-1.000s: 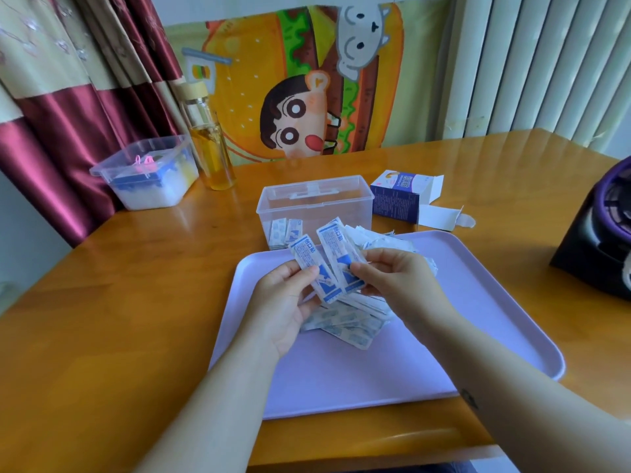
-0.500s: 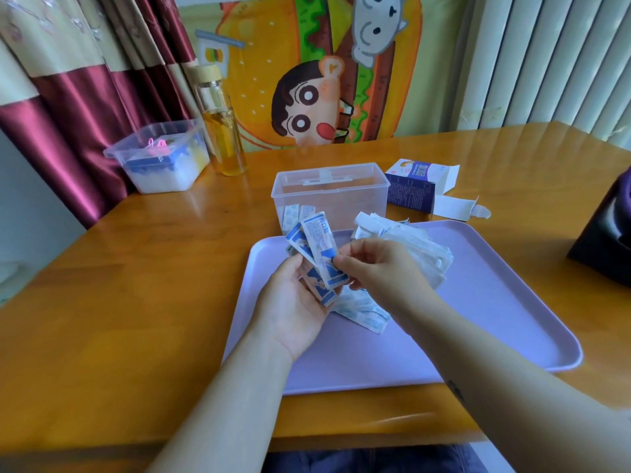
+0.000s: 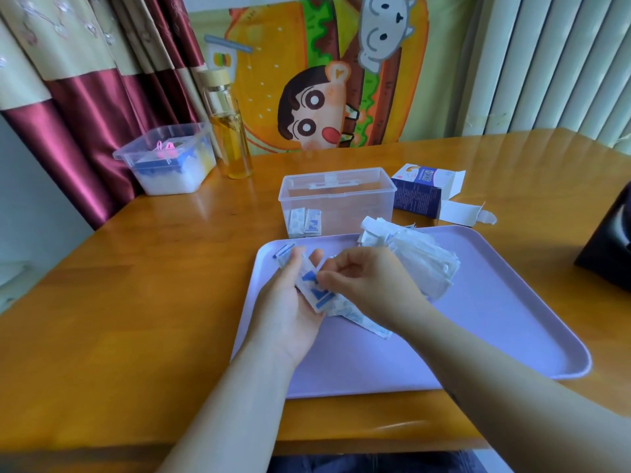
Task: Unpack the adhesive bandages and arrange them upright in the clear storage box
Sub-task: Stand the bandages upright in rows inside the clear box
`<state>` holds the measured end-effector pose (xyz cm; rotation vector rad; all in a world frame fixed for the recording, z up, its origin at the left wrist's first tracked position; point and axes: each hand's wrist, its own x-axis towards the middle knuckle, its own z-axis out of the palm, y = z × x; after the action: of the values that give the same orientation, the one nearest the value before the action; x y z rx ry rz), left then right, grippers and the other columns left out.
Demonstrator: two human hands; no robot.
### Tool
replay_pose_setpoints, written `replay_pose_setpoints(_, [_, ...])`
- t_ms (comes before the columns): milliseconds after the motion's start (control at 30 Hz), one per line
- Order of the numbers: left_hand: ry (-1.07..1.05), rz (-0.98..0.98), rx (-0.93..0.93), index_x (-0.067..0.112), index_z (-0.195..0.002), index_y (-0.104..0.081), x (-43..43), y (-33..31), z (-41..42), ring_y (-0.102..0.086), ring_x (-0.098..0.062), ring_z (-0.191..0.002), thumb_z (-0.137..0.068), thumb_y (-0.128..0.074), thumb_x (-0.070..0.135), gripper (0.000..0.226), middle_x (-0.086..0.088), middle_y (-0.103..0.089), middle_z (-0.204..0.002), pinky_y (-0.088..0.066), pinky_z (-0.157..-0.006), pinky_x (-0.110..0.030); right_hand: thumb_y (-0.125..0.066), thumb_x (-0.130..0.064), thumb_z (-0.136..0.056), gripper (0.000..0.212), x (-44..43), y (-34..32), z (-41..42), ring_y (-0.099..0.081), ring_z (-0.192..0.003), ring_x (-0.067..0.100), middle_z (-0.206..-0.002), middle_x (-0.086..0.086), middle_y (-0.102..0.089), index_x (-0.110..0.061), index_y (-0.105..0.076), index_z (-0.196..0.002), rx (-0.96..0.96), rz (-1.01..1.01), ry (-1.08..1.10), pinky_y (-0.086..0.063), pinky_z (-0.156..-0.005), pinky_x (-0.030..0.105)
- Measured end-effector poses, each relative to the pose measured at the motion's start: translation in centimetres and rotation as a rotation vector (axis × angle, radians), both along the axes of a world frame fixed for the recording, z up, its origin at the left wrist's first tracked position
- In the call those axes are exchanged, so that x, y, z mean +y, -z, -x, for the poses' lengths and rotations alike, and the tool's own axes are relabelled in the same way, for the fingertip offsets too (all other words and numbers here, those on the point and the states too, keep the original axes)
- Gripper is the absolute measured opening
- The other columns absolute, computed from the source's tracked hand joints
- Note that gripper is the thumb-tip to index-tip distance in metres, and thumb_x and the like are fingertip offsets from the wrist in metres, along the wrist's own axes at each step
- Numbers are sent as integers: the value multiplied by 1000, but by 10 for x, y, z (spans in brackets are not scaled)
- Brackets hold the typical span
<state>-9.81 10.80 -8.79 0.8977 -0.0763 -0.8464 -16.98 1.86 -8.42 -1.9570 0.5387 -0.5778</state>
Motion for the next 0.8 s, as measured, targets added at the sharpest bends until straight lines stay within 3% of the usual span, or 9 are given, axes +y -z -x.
replay_pose_setpoints(133, [-118, -162, -174, 13, -109, -63, 8, 2, -22, -53, -4, -47, -97, -46, 9, 21, 0, -56, -78, -51, -56, -22, -65, -24, -84, 15, -24, -6, 10, -54, -63, 5, -80, 4, -72, -11, -73, -81, 246, 320, -11, -44, -63, 23])
replay_pose_setpoints(267, [12, -358, -327, 11, -102, -61, 21, -3, -46, -40, -5, -43, -97, -49, 16, 14, -2, -51, -80, -42, -42, -17, -62, -34, -85, 27, -27, -2, 22, -61, -96, 19, -102, 2, -68, -15, -70, -103, 616, 619, -165, -49, -86, 31])
replay_pose_setpoints(400, [233, -647, -708, 14, -102, -61, 27, 2, -52, -37, -10, -50, -94, -55, 23, 13, -1, -50, -75, -40, -49, -21, -54, -43, -89, 33, -16, 6, 32, -49, -112, 20, -109, -1, -63, -25, -62, -115, 658, 855, -179, -48, -87, 36])
replay_pose_setpoints(467, [394, -821, -1025, 19, -105, -63, 28, 6, -51, -46, -14, -57, -92, -58, 27, 15, 3, -51, -72, -41, -57, -25, -52, -41, -91, 34, -12, 6, 38, -46, -115, 18, -113, -3, -61, -31, -57, -123, 635, 862, -244, -46, -88, 35])
replay_pose_setpoints(533, [505, -935, -1254, 18, -109, -64, 25, 10, -46, -60, -17, -79, -87, -65, 31, 26, 7, -60, -88, -47, -71, -30, -54, -38, -91, 37, -11, 4, 41, -48, -115, 16, -117, -4, -61, -34, -54, -128, 616, 811, -304, -45, -91, 34])
replay_pose_setpoints(600, [566, -966, -1311, 20, -111, -64, 20, 12, -42, -60, -13, -97, -81, -70, 36, 34, 7, -63, -103, -47, -82, -28, -59, -36, -88, 38, -15, 1, 40, -52, -111, 15, -117, -6, -62, -31, -56, -125, 596, 746, -297, -45, -90, 31])
replay_pose_setpoints(700, [635, -949, -1350, 22, -111, -61, 16, 13, -35, -56, -5, -98, -77, -74, 37, 40, 12, -58, -104, -46, -81, -22, -64, -45, -81, 36, -20, 3, 38, -53, -96, 20, -100, -2, -58, -20, -60, -106, 623, 780, -244, -43, -76, 29])
replay_pose_setpoints(800, [703, -966, -1392, 24, -111, -58, 16, 10, -32, -57, -12, -98, -77, -75, 34, 39, 6, -57, -105, -46, -82, -25, -67, -49, -77, 46, -22, 4, 34, -52, -92, 18, -101, -1, -58, -15, -61, -108, 695, 768, -271, -44, -77, 30])
